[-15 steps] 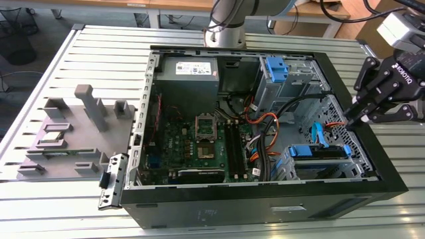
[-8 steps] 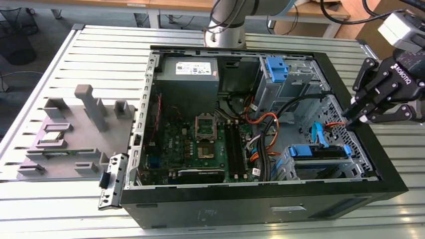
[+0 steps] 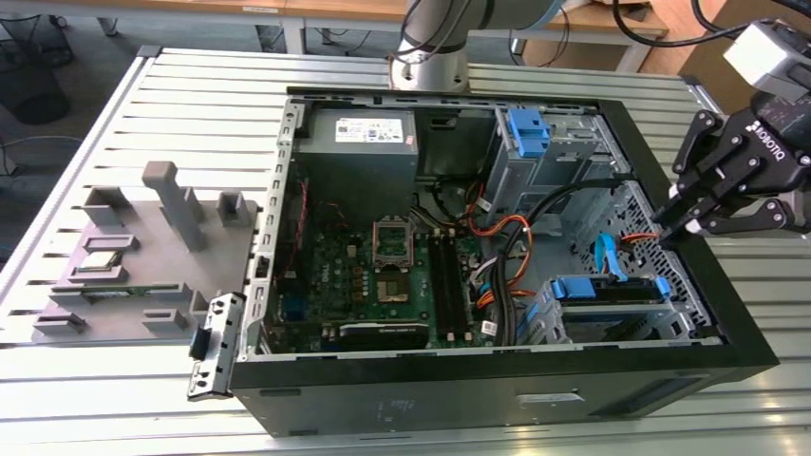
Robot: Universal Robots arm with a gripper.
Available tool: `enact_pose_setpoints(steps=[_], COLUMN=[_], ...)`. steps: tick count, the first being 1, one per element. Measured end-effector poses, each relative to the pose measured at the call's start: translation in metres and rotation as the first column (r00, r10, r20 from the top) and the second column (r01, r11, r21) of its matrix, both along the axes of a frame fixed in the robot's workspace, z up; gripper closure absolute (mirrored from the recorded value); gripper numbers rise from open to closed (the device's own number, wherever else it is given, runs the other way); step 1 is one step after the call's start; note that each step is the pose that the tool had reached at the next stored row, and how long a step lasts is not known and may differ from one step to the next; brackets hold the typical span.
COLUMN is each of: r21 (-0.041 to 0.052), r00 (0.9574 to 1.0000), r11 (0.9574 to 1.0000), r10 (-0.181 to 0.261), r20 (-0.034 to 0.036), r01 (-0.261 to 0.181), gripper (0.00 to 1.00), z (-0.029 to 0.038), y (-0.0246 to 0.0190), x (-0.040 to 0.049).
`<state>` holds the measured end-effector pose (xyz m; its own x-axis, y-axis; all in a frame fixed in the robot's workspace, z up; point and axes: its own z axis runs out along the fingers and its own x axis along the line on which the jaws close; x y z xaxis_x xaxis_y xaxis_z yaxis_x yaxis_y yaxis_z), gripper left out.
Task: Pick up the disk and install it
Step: 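Insert the second disk wire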
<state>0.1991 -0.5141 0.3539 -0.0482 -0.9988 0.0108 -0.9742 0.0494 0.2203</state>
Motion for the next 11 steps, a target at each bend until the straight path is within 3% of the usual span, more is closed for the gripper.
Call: enact_pose_setpoints(steps=[6, 11], r21=[-0.0012, -0.0112], r00=[1.0000, 0.9999], r11=[1.0000, 0.9999], r10=[0.000, 0.000], r20=[-0.0031, -0.0148], r01=[0.000, 0.000], gripper=[0.70, 0.70], z=[-0.0016, -0.0034], y=[0.0000, -0.0001], x=[0.0038, 0.0079])
